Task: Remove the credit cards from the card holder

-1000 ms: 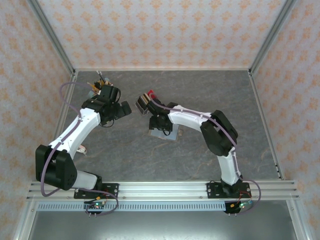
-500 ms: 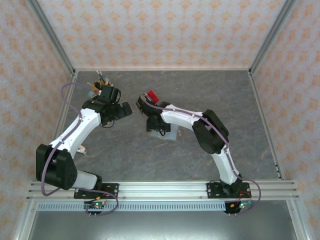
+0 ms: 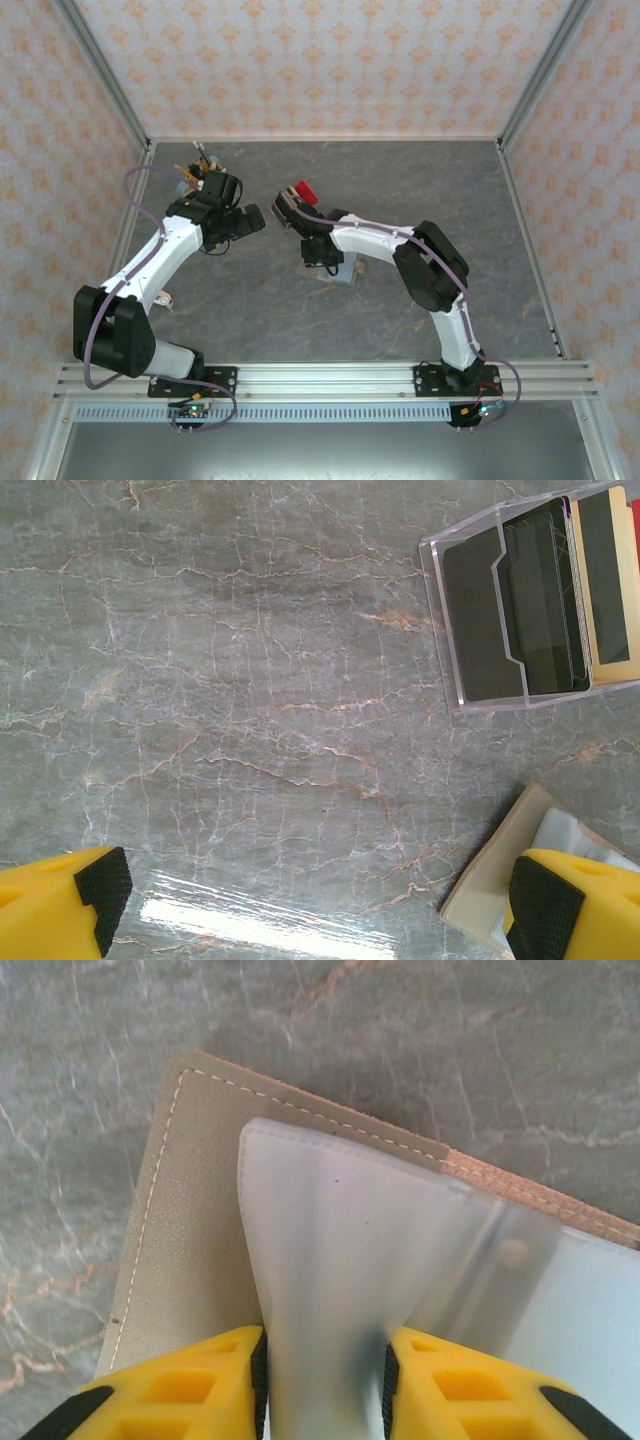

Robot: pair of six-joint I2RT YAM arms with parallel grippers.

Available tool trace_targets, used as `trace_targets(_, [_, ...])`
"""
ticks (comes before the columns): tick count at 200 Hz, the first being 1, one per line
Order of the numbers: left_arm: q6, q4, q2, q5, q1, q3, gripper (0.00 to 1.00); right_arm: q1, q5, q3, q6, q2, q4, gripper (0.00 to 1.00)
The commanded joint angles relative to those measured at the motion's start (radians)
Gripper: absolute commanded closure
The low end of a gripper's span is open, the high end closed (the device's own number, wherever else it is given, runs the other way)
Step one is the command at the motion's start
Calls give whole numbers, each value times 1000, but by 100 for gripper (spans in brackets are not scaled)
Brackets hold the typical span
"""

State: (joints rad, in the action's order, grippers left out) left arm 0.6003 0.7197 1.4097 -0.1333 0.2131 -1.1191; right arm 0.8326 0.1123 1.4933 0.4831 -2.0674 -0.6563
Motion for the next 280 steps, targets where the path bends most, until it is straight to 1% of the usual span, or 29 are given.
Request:
trace_targets(1, [-5, -14, 8, -6, -11, 8, 0, 3, 6, -45, -61, 65, -17, 64])
trace_targets(17, [2, -14, 2, 5, -11, 5, 0, 3, -16, -53, -68, 123, -13, 57])
trace_targets(44, [22, -11, -29, 58, -11, 0, 0, 3, -75, -77, -56, 234, 6, 35])
trace_targets(60, [26, -4, -58, 108, -11, -9, 0, 2, -132, -108, -50, 314, 31, 25])
trace_targets(82, [12, 9, -111, 197, -11, -30, 0, -14, -254, -154, -49, 432, 48, 15])
trace_targets(100, [-13, 2, -163, 285, -11, -37, 0, -42, -401, -200, -68, 542, 66, 9])
trace_targets(113, [-48, -29, -209, 342, -11, -22, 0, -72, -498, -243, -95, 624, 95, 5])
trace_targets(126, [-74, -69, -253, 402, -11, 6, 0, -113, -567, -291, -124, 702, 129, 0])
trace_targets(159, [-167, -195, -339, 490, -12, 96, 0, -245, -693, -392, -165, 839, 178, 0])
trace_targets(174, [-172, -268, -362, 546, -11, 153, 0, -305, -747, -443, -180, 878, 207, 0])
trace_targets(193, [-196, -342, -369, 603, -11, 213, 0, -381, -775, -526, -209, 937, 272, 0])
trace_targets(206, [-223, -382, -361, 633, -11, 248, 0, -430, -761, -608, -242, 978, 359, 0])
trace_targets(222, [-268, -480, -361, 660, -11, 315, 0, -495, -707, -700, -269, 1023, 452, 0])
trace_targets(235, [-294, -552, -361, 685, -11, 371, 0, -532, -696, -778, -302, 1042, 548, 0])
trace_targets(256, [-351, -658, -342, 710, -11, 443, 0, -585, -693, -887, -350, 1038, 686, 0])
trace_targets(280, [-420, -794, -270, 721, -14, 503, 0, -659, -642, -961, -374, 987, 785, 0])
